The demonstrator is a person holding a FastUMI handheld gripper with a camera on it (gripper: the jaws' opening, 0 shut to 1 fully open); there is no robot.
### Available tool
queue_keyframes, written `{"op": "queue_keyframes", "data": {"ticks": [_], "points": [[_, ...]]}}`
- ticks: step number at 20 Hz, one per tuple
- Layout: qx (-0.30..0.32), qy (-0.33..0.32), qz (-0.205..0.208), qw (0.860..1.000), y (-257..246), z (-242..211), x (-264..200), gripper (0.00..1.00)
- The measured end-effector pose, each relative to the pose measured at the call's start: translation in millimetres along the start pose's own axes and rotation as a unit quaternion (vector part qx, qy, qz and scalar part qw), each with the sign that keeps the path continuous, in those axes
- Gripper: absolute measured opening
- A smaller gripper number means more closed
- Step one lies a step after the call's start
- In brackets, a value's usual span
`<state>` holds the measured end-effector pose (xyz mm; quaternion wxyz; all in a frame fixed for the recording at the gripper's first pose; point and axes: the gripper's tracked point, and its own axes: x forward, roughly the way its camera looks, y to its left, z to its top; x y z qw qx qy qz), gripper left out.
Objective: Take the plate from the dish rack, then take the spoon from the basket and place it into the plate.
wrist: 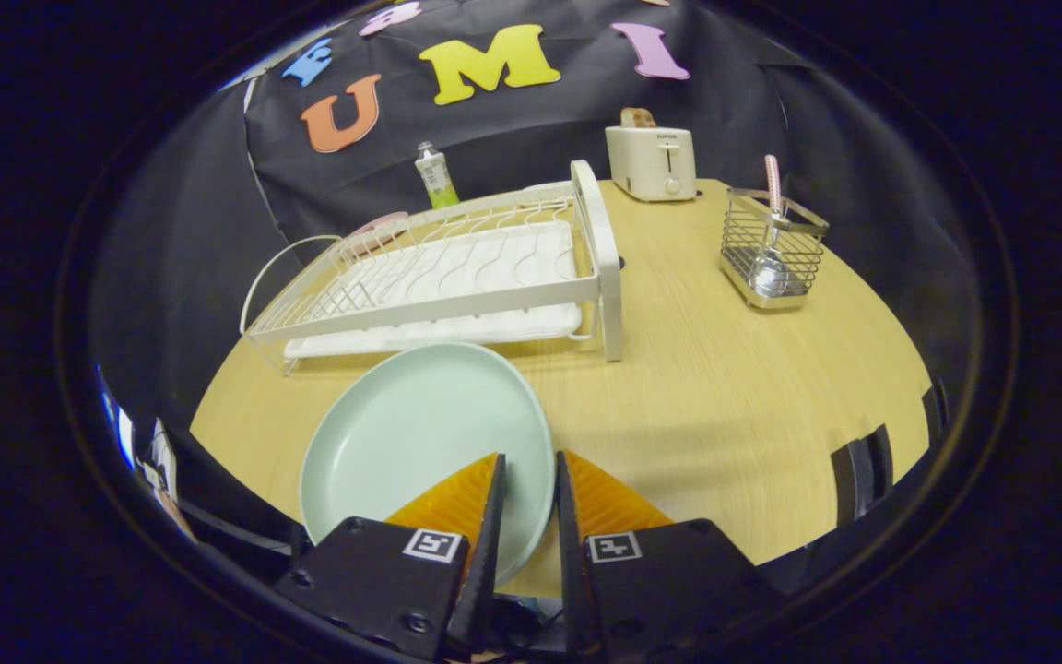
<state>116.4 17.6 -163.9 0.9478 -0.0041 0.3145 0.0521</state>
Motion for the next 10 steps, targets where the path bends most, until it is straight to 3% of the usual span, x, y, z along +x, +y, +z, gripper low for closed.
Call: {"op": "queue_keyframes", "data": {"ticks": [3, 4, 7, 10], "points": [[-0.005, -0.036, -0.011, 0.999, -11.9, 20.1, -9.8, 0.36], [-0.009, -0.053, -0.023, 0.998, -20.2, 29.6, -13.4, 0.6], [-0.023, -0.099, -0.061, 0.993, -49.3, 54.3, -21.7, 0.95], [-0.009, -0.139, -0.079, 0.987, -80.5, 83.3, -30.8, 0.98]]}}
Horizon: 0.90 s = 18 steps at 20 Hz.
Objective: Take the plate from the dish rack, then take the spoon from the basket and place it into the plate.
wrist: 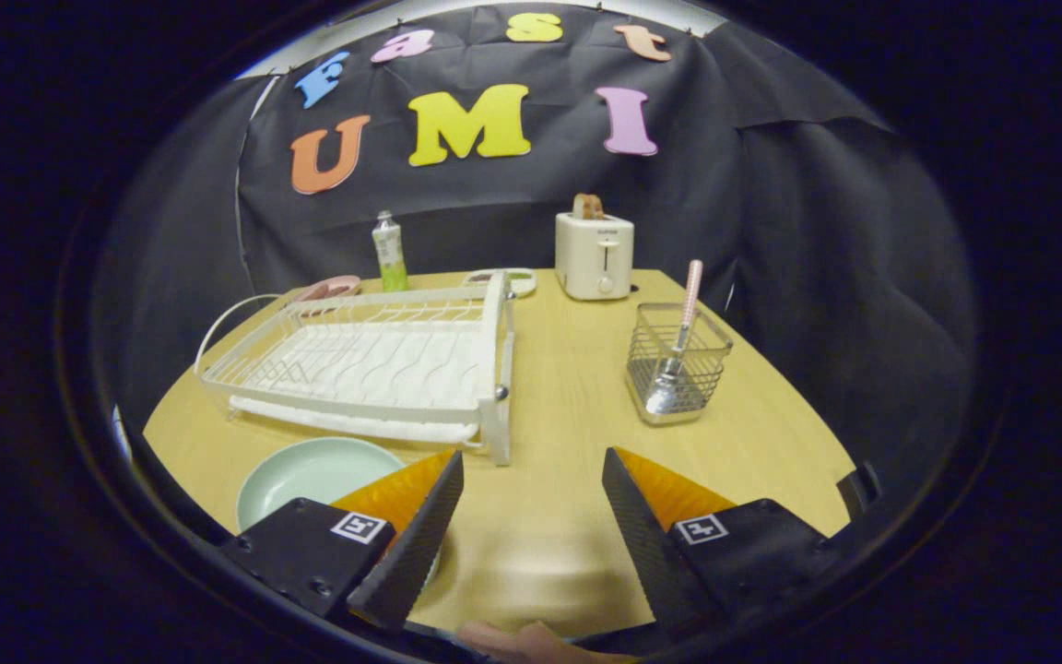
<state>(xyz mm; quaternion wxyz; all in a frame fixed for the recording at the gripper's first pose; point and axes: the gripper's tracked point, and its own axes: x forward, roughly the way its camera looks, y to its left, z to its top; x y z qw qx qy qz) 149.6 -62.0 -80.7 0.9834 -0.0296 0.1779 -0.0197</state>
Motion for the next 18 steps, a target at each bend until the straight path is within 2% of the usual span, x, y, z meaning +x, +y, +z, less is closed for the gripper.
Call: {"op": "queue_keyframes", "data": {"ticks": [2, 4, 8, 12, 18], "points": [[0.001, -0.014, -0.006, 1.0, -20.2, 18.3, 7.4, 1.0], [0.003, -0.038, -0.031, 0.999, -50.0, 42.5, 20.4, 1.0], [0.029, -0.05, -0.027, 0.998, -75.0, 83.0, 52.0, 1.0], [0.042, -0.075, -0.045, 0.995, -110.5, 124.8, 89.3, 1.0], [0.05, -0.038, -0.013, 0.998, -124.3, 152.3, 143.3, 0.98]]}}
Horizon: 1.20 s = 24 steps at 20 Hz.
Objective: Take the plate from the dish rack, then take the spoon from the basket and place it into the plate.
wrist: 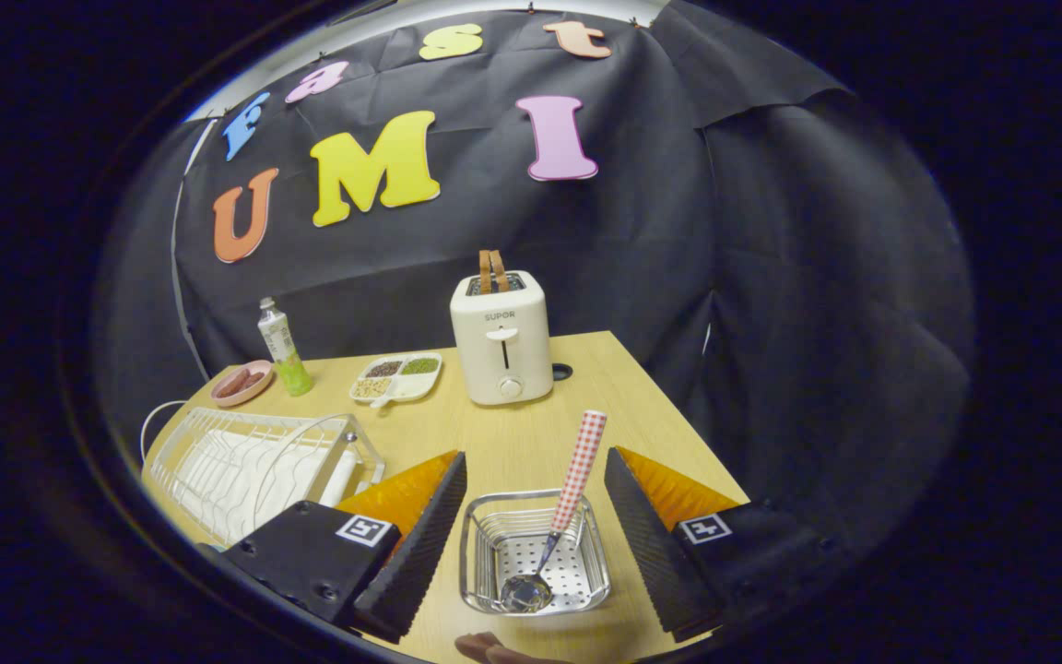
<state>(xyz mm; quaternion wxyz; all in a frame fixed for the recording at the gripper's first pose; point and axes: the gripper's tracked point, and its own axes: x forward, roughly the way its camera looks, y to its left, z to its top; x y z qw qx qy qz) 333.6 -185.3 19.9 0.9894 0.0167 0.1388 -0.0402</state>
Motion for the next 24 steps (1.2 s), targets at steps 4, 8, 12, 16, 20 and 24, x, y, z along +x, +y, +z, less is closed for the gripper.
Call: {"op": "queue_keyframes", "data": {"ticks": [4, 8, 12, 16, 20, 24], "points": [[0.014, 0.018, 0.004, 1.0, -11.0, -3.3, 25.0, 0.78], [0.039, 0.021, 0.019, 0.999, -10.4, -8.1, 31.3, 0.44], [0.036, -0.012, -0.001, 0.999, -10.5, -2.0, 21.1, 0.17], [0.033, -0.129, -0.069, 0.989, -13.0, 39.2, -12.7, 0.17], [0.01, -0.166, -0.096, 0.981, 3.6, 56.0, -38.6, 0.17], [-0.019, -0.198, -0.093, 0.976, 30.1, 74.4, -84.6, 0.17]]}}
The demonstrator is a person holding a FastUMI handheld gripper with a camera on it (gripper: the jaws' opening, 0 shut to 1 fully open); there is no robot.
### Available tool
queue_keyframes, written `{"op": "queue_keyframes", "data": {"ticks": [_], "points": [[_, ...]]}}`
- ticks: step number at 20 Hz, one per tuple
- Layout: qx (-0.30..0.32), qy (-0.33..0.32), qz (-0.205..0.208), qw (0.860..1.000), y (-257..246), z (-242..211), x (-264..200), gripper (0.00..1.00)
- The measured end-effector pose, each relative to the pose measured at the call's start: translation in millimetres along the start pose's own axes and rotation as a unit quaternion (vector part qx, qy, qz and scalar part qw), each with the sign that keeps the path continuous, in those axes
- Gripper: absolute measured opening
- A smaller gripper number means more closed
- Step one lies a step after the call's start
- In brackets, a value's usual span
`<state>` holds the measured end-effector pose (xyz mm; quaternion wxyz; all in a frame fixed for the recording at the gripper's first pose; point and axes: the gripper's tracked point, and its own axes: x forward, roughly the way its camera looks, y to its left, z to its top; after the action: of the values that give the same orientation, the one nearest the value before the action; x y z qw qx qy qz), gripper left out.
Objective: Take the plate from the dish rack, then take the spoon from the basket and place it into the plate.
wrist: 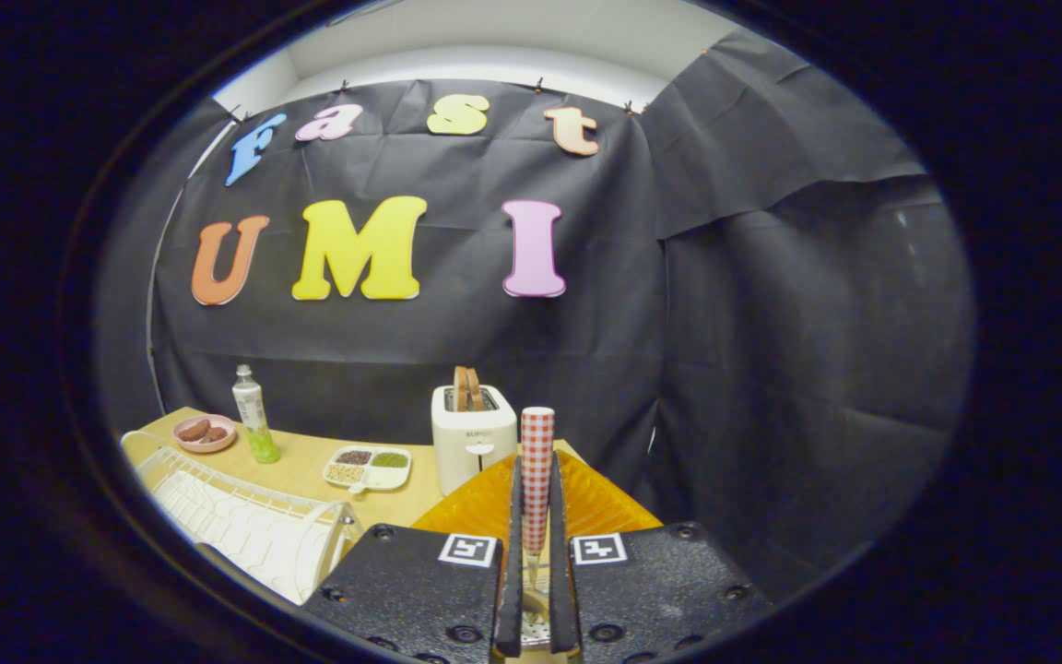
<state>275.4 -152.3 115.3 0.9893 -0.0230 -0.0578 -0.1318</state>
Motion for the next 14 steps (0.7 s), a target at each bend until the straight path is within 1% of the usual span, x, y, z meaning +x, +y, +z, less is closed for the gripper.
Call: {"op": "queue_keyframes", "data": {"ticks": [4, 7, 10, 14], "points": [[0.003, -0.023, 0.029, 0.999, 28.2, 25.6, -65.3, 0.17], [0.019, -0.032, 0.06, 0.997, 59.1, 30.6, -120.2, 0.17], [0.034, -0.028, 0.092, 0.995, 96.2, 23.6, -168.8, 0.17], [0.04, -0.026, 0.126, 0.991, 150.7, -1.1, -224.6, 0.17]]}}
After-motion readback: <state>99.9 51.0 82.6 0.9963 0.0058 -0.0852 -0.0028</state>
